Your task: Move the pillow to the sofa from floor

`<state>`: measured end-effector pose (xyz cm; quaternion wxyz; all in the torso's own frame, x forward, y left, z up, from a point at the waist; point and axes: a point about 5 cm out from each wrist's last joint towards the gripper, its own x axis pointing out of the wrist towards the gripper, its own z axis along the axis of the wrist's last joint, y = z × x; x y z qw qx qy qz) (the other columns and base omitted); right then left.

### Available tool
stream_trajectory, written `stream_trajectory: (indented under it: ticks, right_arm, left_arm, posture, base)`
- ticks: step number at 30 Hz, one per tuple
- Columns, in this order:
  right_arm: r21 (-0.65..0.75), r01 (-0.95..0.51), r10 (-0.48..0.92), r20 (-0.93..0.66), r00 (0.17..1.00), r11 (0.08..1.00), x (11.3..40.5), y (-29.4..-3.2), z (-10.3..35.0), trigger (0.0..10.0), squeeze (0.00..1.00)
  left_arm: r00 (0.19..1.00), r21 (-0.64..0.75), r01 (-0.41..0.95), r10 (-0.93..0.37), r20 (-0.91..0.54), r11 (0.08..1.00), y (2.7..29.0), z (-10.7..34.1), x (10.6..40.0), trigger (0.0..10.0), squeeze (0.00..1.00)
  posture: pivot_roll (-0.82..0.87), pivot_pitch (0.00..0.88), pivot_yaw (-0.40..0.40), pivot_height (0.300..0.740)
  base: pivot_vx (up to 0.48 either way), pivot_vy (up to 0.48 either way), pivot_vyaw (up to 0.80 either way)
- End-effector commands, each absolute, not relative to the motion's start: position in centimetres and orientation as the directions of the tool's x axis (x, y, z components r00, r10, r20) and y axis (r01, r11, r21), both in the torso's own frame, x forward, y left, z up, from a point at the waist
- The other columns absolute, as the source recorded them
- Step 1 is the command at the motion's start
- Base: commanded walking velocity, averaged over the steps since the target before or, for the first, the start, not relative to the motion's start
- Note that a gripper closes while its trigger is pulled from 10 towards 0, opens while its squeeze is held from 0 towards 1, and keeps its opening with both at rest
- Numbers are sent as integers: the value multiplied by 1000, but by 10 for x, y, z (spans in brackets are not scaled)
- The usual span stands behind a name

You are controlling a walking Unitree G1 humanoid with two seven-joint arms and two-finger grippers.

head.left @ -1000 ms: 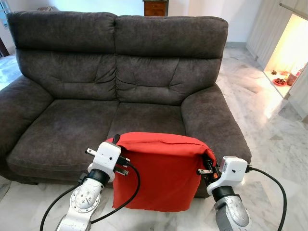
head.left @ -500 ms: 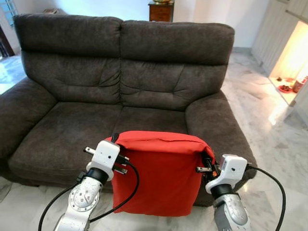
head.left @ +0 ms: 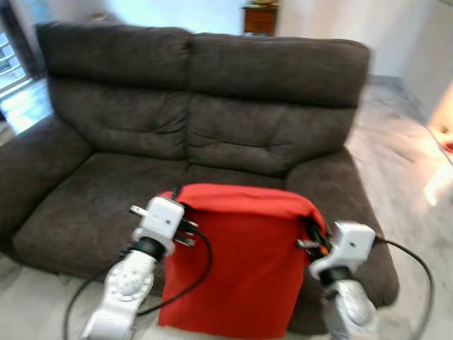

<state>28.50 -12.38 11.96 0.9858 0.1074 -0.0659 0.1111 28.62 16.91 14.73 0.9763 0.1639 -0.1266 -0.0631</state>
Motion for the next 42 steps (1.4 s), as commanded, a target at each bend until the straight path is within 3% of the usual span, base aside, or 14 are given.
stream_trajectory:
  ticks: [1,11,25,38,42]
  right_arm:
    - [209,-193,144,231,962,959,283,-139,134,10000,0]
    - [217,-213,153,264,952,953,286,-134,147,10000,0]
    - [200,-286,204,351,914,937,291,-120,176,10000,0]
    - [221,-253,152,392,907,942,300,-125,193,10000,0]
    - [226,-200,101,387,917,953,309,-131,195,10000,0]
  left_arm:
    - [933,304,35,-140,332,952,169,170,287,10000,0]
    - [928,301,13,-124,352,953,174,178,288,10000,0]
    - [873,286,-88,-65,484,954,194,229,295,10000,0]
    - [874,289,-89,-64,481,953,194,236,296,10000,0]
    - [892,307,-34,-109,438,951,191,232,299,10000,0]
  posture:
    - [215,50,-3,740]
    - [218,53,-1,740]
    - [227,53,-7,740]
    - [226,54,-6,740]
    - [229,52,-6,740]
  base:
    - [349,0,0]
    - [347,0,0]
    - [351,0,229]
    - [360,0,0]
    - [368,0,0]
